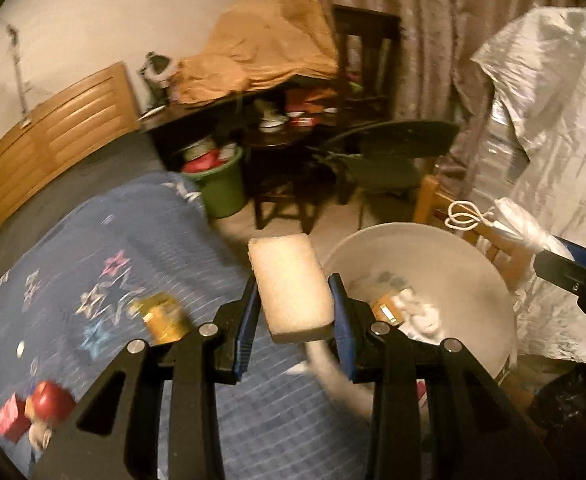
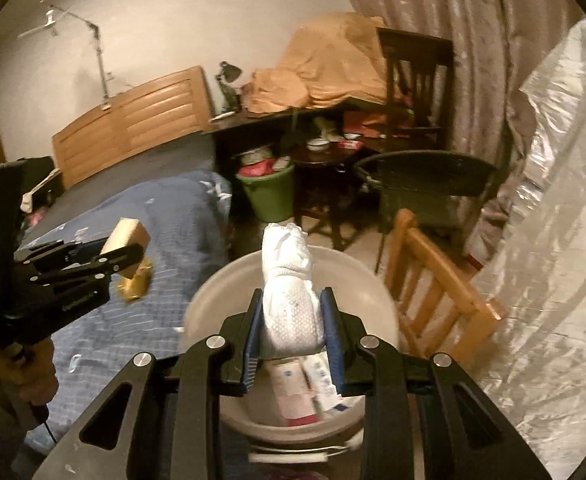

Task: Collect trash
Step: 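Carry the soap bar and white mask in both tools over the white bucket, then open both tools to drop the soap bar and mask into the bucket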

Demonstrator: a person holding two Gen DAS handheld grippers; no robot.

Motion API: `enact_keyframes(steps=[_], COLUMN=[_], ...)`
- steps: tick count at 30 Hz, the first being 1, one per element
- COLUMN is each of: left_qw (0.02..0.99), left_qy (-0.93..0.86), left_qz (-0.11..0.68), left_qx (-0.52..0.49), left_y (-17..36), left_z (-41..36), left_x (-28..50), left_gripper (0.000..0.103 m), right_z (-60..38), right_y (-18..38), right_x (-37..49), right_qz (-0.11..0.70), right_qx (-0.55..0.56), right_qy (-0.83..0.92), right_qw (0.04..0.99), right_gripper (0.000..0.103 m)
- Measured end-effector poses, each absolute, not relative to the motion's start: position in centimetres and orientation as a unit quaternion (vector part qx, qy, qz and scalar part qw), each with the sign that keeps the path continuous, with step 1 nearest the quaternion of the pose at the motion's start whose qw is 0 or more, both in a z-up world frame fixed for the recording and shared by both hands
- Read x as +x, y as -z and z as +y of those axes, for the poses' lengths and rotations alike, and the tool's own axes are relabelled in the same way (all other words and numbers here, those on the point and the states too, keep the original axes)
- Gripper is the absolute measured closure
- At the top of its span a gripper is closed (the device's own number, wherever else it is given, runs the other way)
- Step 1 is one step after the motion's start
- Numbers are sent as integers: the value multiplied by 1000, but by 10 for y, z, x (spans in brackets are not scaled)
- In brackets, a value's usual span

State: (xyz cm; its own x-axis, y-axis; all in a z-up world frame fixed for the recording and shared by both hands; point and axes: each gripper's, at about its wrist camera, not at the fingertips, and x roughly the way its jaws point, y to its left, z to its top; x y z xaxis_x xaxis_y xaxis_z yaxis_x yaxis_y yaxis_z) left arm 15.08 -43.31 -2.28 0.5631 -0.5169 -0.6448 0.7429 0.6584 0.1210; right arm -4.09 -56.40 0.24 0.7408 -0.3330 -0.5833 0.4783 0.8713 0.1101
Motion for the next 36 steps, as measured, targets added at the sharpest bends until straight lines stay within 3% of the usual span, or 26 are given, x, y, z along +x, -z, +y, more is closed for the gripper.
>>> enact_keyframes(steps=[10, 25, 26, 27, 29, 36], left_qw=[824, 788, 785, 781, 790, 802], left_qy=[419, 453, 457, 464, 454, 441], left_qz=[316, 364, 367, 368, 361, 358], left_qx=[212, 201, 200, 198, 197, 182], left_y=[49, 77, 79, 81, 83, 78], left_z=[-485, -493, -493, -493, -491, -482], left_x=[151, 168, 169, 170, 172, 180], left_gripper=[70, 68, 62, 43, 18, 18], right_z=[-596, -608, -609, -610, -614, -619], right_y=[16, 39, 40, 41, 47, 53], right_x=[-32, -9, -7, -5, -1, -4], right_qz=[295, 306, 306, 307, 311, 306], right_qx=[141, 159, 158, 156, 157, 166], right_qy=[232, 231, 234, 236, 237, 243], right_qw=[916, 910, 909, 909, 907, 905], right_gripper=[73, 73, 73, 72, 57, 55])
